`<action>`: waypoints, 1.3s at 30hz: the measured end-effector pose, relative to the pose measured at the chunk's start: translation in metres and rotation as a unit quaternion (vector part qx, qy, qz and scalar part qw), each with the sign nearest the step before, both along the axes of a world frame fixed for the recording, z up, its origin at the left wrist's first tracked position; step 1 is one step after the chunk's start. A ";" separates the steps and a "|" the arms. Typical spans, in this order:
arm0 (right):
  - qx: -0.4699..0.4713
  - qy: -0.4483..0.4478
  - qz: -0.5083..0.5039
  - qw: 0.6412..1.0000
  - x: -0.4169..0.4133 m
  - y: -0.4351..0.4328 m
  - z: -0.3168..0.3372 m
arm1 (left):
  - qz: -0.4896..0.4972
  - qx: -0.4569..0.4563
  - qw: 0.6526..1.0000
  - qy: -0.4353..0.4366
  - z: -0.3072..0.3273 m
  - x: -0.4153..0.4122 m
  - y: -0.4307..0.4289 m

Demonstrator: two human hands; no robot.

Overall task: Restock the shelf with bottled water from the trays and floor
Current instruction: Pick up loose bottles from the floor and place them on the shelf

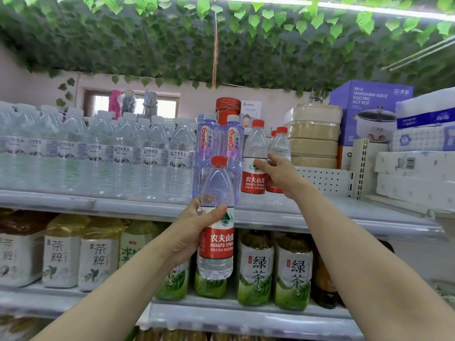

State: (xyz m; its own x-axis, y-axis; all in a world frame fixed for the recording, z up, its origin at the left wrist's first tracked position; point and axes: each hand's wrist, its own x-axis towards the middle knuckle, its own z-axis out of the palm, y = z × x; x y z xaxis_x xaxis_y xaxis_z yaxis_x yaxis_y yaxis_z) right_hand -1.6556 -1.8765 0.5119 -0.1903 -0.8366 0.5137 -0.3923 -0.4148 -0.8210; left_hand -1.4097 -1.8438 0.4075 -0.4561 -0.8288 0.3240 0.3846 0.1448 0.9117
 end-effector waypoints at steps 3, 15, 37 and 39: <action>-0.010 0.005 -0.009 1.000 0.002 0.003 -0.003 | 0.002 0.001 1.000 0.006 -0.001 -0.001 0.001; 0.003 0.007 0.037 0.999 0.001 0.067 -0.036 | -0.003 0.003 1.000 0.027 0.021 -0.044 0.010; 0.018 -0.099 0.092 0.991 -0.081 0.082 -0.027 | 0.152 -0.477 0.818 -0.284 0.181 -0.157 -0.026; 0.016 -0.105 0.103 0.989 -0.083 0.073 -0.025 | 0.154 -0.488 0.795 -0.326 0.190 -0.158 -0.036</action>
